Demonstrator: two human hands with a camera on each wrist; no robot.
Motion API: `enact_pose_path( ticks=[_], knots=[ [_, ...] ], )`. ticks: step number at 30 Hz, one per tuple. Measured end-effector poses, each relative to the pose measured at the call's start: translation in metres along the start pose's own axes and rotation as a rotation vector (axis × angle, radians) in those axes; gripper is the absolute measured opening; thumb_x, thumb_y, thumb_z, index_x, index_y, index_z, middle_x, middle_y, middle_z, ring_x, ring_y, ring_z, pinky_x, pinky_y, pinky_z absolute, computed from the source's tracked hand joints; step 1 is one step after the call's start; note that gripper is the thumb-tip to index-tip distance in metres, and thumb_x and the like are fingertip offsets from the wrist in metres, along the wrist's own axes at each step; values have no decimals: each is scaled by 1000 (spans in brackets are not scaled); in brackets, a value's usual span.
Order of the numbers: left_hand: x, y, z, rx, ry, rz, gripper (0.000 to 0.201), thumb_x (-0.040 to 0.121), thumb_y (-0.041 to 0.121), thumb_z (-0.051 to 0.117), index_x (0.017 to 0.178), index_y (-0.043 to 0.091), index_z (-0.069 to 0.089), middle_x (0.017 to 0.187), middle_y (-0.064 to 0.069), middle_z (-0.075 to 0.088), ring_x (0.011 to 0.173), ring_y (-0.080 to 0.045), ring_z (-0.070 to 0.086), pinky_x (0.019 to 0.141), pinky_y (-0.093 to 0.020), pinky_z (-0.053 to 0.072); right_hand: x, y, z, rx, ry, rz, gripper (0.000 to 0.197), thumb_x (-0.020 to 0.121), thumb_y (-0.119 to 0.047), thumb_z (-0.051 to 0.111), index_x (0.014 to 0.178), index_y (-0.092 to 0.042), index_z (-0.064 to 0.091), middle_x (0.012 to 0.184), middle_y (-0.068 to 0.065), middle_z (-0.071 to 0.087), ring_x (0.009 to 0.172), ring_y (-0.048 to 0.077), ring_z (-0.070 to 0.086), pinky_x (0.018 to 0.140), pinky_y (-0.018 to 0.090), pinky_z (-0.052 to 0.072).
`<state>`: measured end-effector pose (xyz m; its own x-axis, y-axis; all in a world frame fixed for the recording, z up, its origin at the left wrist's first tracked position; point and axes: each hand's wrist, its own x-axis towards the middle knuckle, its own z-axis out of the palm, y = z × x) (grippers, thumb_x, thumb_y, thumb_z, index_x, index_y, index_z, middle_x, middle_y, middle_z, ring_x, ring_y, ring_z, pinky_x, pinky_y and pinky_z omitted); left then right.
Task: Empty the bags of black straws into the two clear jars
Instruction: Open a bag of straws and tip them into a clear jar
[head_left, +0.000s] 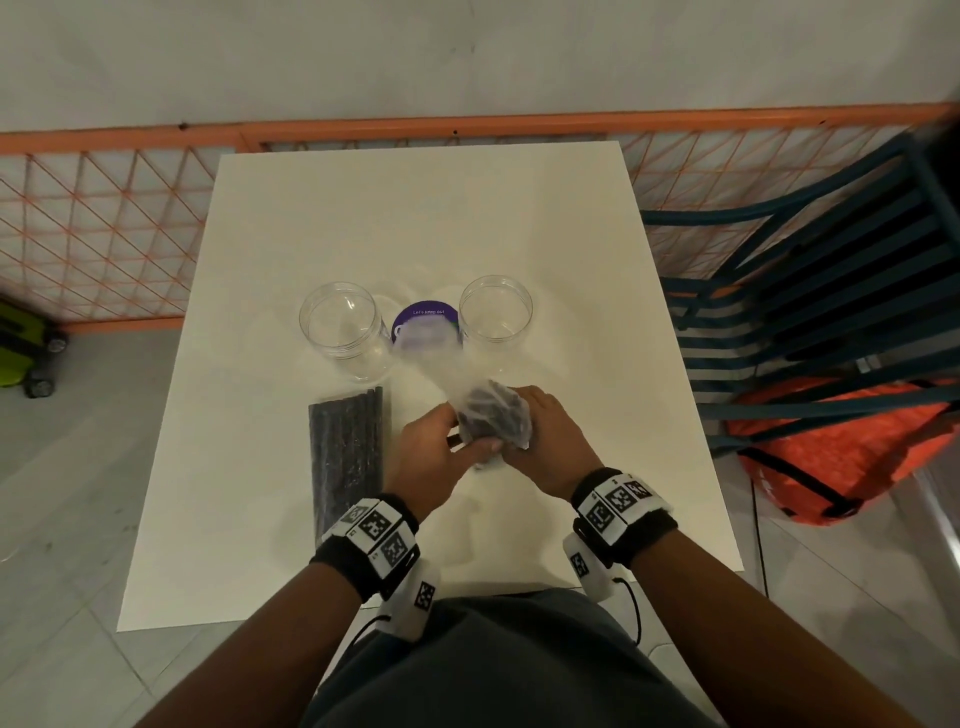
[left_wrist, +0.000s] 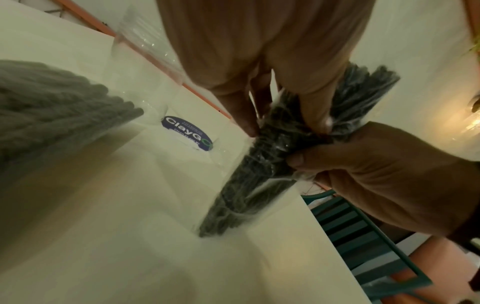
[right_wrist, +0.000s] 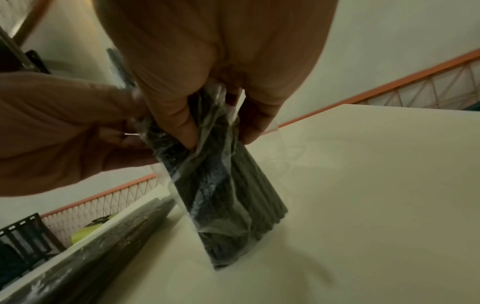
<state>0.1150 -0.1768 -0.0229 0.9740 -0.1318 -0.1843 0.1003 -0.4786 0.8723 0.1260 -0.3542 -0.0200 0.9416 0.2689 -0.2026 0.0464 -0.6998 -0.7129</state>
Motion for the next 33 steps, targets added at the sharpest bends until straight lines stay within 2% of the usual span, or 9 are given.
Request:
enact_pose_path(
  ticks=[5, 9, 11, 16, 20, 23, 27, 29, 33],
  knots=[
    [-1, -12, 6, 200, -66, 29, 47, 77, 48, 71, 102, 9, 73, 99, -9, 76, 92, -24, 70, 88, -41, 57, 8, 23, 11, -188, -218, 105, 62, 81, -45, 71, 133, -17, 49, 124, 4, 51, 116, 23, 46, 93, 27, 35],
    [-5, 6, 6, 150, -119, 97, 42, 77, 24, 83, 114, 19, 65, 109, 15, 63, 94, 2, 57, 85, -4, 40, 13, 29, 13, -283, -303, 181, 52, 82, -44, 68, 125, -16, 55, 119, 9, 56, 109, 30, 55, 88, 37, 45],
    [-5, 10, 7, -24, -152, 31, 56, 72, 23, 87, 115, 27, 52, 108, 24, 56, 95, 10, 55, 82, 0, 40, 15, 28, 11, -318, -299, 196, 42, 86, -35, 63, 123, -16, 56, 120, 10, 55, 108, 32, 57, 85, 40, 49],
    [1, 11, 14, -27, -163, -21, 44, 81, 32, 79, 119, 25, 58, 112, 6, 70, 101, -12, 65, 89, -25, 49, 13, 20, 4, -234, -275, 267, 81, 64, -56, 78, 133, -29, 46, 125, 1, 49, 109, 24, 54, 90, 43, 52],
    [6, 3, 15, 78, -155, 20, 42, 88, 26, 72, 126, 13, 58, 119, -5, 69, 104, -19, 62, 86, -25, 43, -2, 7, -14, 169, -131, 85, 93, 72, -14, 82, 148, -17, 28, 140, 4, 45, 119, 13, 47, 93, 13, 38],
    [11, -3, 18, 157, -222, 48, 44, 92, 25, 66, 132, 15, 52, 126, -4, 63, 115, -22, 60, 92, -27, 44, -6, 6, -18, 221, -199, 77, 89, 78, -6, 75, 150, -20, 24, 138, -3, 49, 118, 9, 49, 91, 14, 38],
    [13, -5, 16, 44, -291, 119, 98, 85, 22, 73, 157, 15, 7, 147, 9, 44, 127, 1, 50, 102, -15, 41, -4, 15, -14, 82, -242, 95, 59, 92, -20, 63, 145, -19, 38, 137, 3, 56, 122, 23, 54, 95, 25, 38],
    [12, -2, 13, -36, -313, 125, 107, 85, 17, 74, 157, 15, -6, 150, 13, 35, 130, 9, 43, 104, -8, 36, -2, 16, -12, 37, -247, 100, 55, 94, -24, 60, 145, -22, 38, 136, 4, 57, 121, 25, 55, 96, 31, 41],
    [11, -5, 11, 0, -318, 94, 63, 94, 30, 62, 148, 21, 31, 142, 7, 51, 131, -12, 50, 105, -19, 41, 0, 17, -7, -129, -238, 167, 50, 92, -34, 60, 138, -20, 45, 131, 8, 58, 117, 29, 54, 90, 36, 45]
  ],
)
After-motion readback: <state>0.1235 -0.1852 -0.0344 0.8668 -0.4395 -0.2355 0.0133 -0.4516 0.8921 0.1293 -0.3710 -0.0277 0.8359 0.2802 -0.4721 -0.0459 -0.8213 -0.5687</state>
